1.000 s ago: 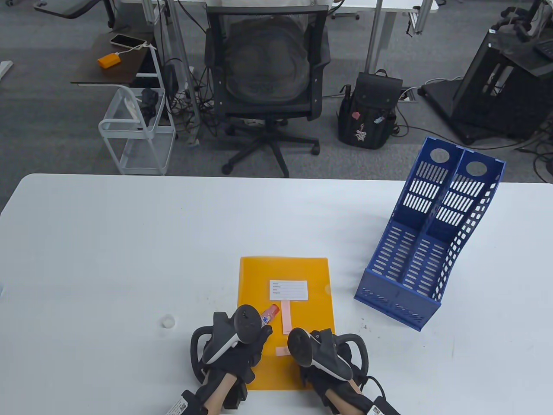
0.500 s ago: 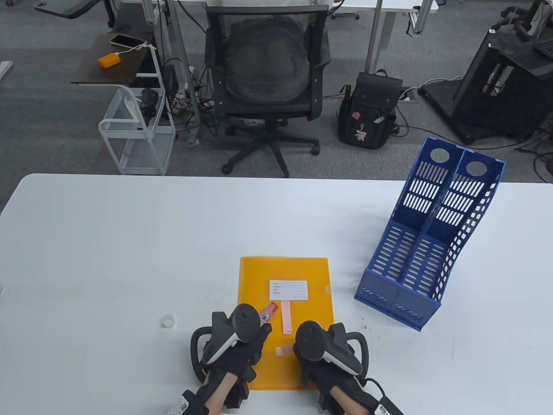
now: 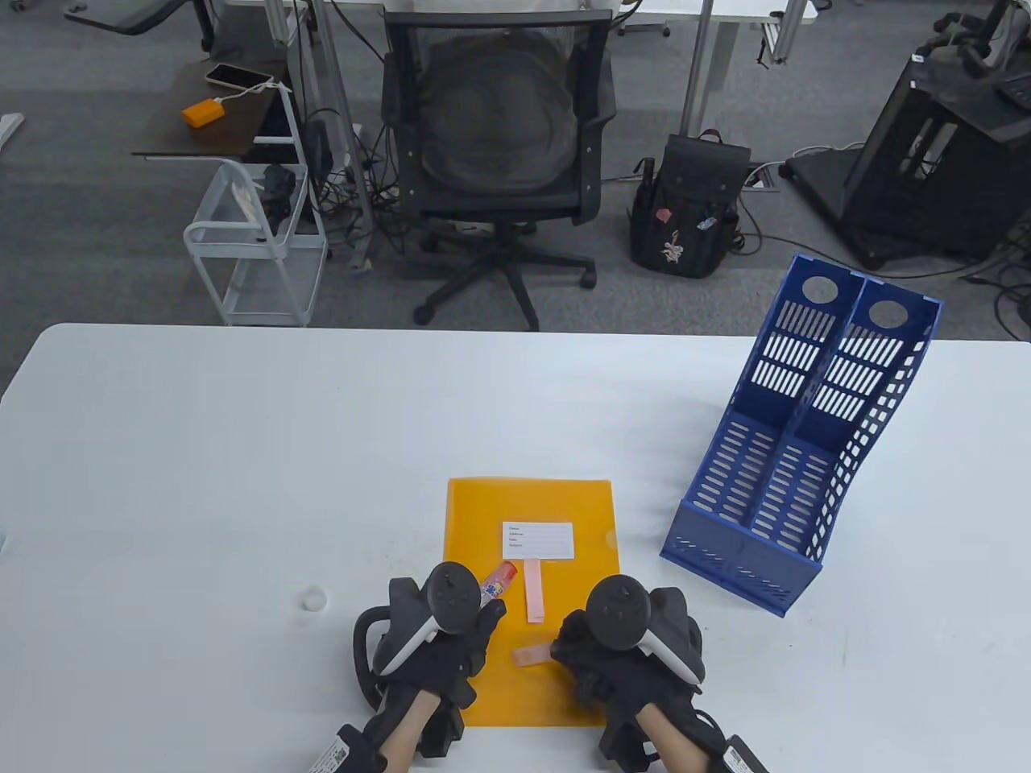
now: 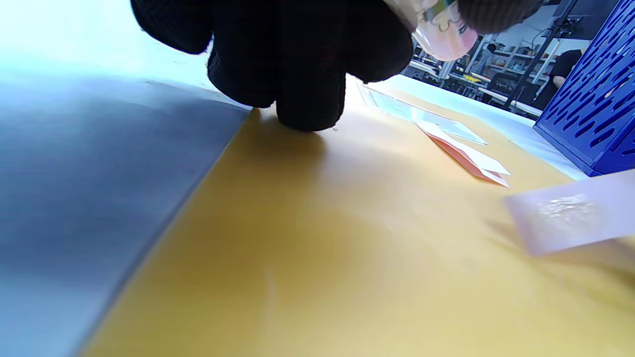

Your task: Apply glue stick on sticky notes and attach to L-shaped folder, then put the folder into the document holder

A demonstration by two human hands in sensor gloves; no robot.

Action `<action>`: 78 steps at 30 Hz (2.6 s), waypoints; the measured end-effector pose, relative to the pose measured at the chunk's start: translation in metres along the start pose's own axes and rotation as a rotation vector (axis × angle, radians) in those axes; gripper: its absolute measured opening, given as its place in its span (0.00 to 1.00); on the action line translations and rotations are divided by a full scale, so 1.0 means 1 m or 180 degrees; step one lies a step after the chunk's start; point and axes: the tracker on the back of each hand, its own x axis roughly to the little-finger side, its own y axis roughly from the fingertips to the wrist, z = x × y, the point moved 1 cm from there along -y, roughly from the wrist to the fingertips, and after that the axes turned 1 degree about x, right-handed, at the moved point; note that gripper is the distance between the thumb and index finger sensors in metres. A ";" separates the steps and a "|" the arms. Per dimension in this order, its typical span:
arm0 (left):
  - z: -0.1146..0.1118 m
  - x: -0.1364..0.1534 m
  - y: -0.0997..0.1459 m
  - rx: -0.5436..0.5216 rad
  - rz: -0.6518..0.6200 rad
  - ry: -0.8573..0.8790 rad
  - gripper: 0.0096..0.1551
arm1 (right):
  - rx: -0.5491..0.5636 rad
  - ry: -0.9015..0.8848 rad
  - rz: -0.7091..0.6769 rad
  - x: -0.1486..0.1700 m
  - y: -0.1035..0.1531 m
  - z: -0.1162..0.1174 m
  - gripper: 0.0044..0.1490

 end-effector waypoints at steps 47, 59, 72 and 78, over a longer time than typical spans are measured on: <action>0.001 0.013 -0.004 0.0145 0.0027 0.0495 0.36 | 0.0483 0.1978 -0.0209 -0.064 -0.060 0.035 0.24; 0.001 0.013 -0.003 0.0187 0.0002 0.0479 0.36 | 0.0453 0.2056 -0.0252 -0.066 -0.059 0.037 0.24; 0.001 0.013 -0.003 0.0206 -0.0009 0.0483 0.36 | 0.0128 0.2026 -0.0171 -0.065 -0.058 0.037 0.25; 0.001 0.013 -0.002 0.0211 -0.0009 0.0496 0.36 | 0.0017 0.2006 -0.0129 -0.063 -0.058 0.035 0.23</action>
